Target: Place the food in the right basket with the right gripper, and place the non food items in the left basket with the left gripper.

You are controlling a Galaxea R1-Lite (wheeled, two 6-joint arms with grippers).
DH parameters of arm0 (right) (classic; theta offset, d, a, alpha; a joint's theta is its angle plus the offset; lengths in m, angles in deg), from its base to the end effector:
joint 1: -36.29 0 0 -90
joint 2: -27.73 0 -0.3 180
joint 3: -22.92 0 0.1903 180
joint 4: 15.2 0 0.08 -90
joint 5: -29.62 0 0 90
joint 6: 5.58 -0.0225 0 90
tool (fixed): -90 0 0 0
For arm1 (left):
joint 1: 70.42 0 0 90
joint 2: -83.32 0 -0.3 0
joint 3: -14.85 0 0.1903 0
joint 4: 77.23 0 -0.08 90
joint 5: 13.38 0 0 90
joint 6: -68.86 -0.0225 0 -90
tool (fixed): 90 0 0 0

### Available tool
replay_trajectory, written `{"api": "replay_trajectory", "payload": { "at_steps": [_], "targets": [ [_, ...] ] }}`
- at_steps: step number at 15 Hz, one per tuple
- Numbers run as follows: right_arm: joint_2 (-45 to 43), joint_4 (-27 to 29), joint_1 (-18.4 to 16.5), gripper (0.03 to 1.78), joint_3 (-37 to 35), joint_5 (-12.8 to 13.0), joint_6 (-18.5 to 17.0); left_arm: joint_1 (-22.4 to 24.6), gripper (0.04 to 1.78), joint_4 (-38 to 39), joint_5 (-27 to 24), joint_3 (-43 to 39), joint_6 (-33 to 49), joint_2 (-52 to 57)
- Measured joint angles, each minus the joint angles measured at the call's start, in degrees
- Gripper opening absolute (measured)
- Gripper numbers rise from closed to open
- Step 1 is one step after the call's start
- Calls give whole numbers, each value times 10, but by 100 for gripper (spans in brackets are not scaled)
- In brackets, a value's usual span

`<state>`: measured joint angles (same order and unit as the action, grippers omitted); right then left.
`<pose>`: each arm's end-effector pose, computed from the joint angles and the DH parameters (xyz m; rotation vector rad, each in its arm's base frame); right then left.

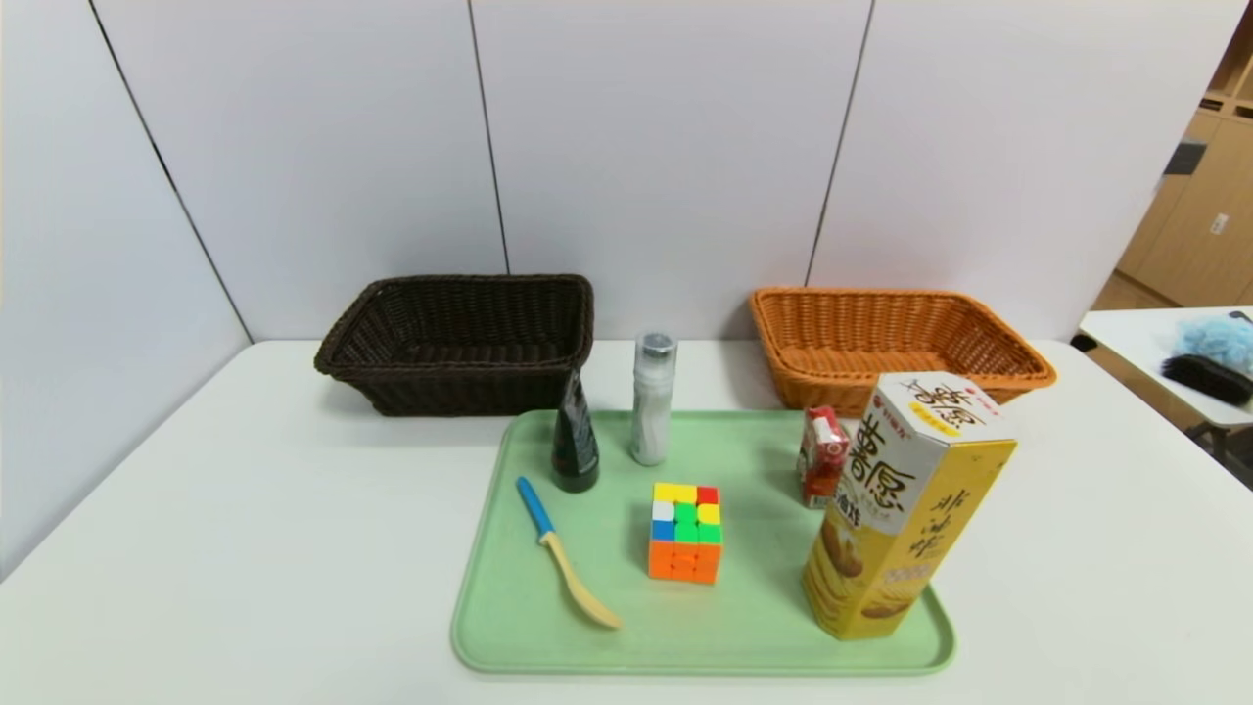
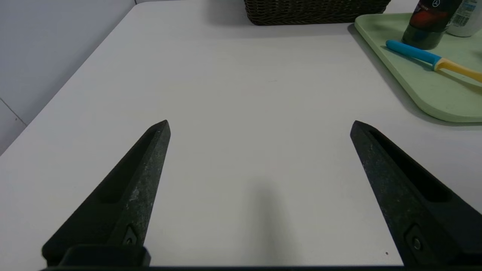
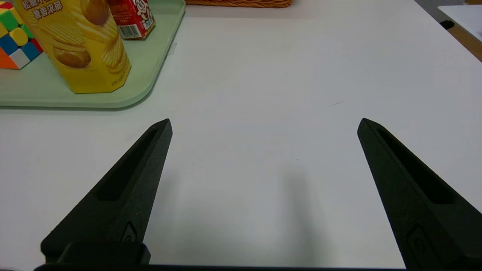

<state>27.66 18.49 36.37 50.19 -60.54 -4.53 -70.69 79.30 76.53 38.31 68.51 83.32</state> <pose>-0.0291 0.0000 0.0757 -0.0182 0.1108 0.0052 -0.0229 0.0001 0.0757 0.0061 0.0002 -0.0063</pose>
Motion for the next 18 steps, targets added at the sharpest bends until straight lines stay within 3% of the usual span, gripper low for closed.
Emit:
{"api": "replay_trajectory", "payload": {
  "at_steps": [4, 8, 10, 13, 15, 18],
  "targets": [
    [0, -18, 0, 170, -4, -1, 15, 0, 169, 2, 0, -1, 0, 0],
    [0, -126, 0, 170, -33, 2, 27, 0, 169, 1, 0, 2, -5, 0],
    [1, -113, -1, 170, 3, 0, 32, 0, 169, -3, -9, 30, -5, -2],
    [35, -68, 0, 170, 88, -38, 33, 0, 169, -6, -55, 89, -6, -41],
    [78, -66, 4, 170, 130, -58, 32, 0, 169, 17, -64, 129, -4, -97],
    [168, -118, 11, 170, 171, -73, 30, 0, 169, 111, -68, 176, -1, -214]
  ]
}}
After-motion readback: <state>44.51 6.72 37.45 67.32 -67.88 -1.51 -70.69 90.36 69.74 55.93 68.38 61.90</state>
